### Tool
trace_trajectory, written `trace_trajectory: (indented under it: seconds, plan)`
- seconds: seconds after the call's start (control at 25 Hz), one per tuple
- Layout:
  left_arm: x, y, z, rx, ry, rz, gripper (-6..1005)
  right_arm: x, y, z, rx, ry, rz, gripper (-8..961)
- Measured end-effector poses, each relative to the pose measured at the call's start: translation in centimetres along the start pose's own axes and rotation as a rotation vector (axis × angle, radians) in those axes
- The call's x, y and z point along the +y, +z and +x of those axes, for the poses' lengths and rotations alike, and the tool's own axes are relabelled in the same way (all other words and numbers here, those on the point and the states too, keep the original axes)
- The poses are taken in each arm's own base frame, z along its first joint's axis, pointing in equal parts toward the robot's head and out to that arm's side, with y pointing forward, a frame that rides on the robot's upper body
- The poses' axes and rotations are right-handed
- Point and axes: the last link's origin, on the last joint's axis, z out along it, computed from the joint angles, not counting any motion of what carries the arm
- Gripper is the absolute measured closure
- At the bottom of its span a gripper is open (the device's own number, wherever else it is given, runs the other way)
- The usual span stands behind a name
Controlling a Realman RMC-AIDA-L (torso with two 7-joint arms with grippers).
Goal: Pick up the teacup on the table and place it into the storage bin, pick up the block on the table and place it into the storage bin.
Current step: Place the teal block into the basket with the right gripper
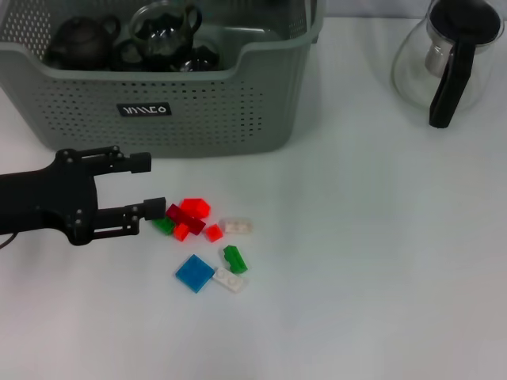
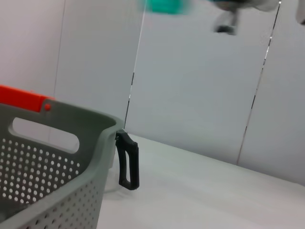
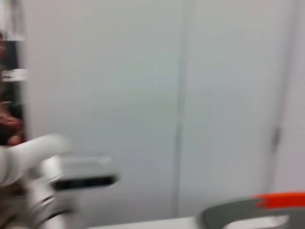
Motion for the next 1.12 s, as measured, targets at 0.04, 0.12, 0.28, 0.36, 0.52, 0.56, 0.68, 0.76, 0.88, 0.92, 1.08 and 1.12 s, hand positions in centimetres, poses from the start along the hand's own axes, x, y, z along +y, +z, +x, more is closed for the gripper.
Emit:
trace_trajectory:
  seconds: [0.04,0.12,0.28,0.36,0.52,0.56,0.68,0.76,0.88,0.92,1.08,1.12]
  plan:
    - [0.0,0.0,0.1,0.002,0.002,0.000,292,-1.0,1.0,-0.2,0.010,0.011,0.041,524]
    - [-0.1,0.2,0.2,0.005,0.007,-0.001,292,-2.8,3.0,-0.3,0.041,0.030,0.102,521]
    - [-0.2,0.3,0.5,0.009,0.011,-0.012,292,-5.4,6.9,0.4,0.142,0.054,0.188,513]
    - [-0.2,0.3,0.5,0.008,0.012,-0.013,292,-5.9,7.9,0.8,0.188,0.052,0.207,509]
    - [-0.2,0.2,0.5,0.004,0.011,-0.014,292,-6.2,8.3,1.3,0.215,0.047,0.230,502]
    - [-0.2,0.2,0.5,0.003,0.011,-0.014,292,-6.3,8.3,1.4,0.212,0.049,0.234,500]
    - [-0.2,0.2,0.4,0.001,0.009,-0.013,292,-6.4,8.1,1.6,0.207,0.055,0.241,494]
    - [-0.2,0.1,0.4,0.000,0.007,-0.011,292,-6.5,8.0,1.6,0.202,0.055,0.246,490]
    - [-0.2,0.1,0.3,0.000,0.006,-0.010,292,-6.6,8.0,1.5,0.197,0.046,0.256,377]
    - [-0.1,0.0,0.3,0.000,0.004,-0.009,292,-6.7,8.0,1.5,0.196,0.040,0.262,340]
    - [0.0,0.0,0.2,0.001,0.000,-0.012,292,-6.7,7.8,1.3,0.177,0.028,0.265,190]
    - [0.1,0.0,0.2,0.002,0.000,-0.015,292,-6.5,7.5,1.2,0.156,0.026,0.249,152]
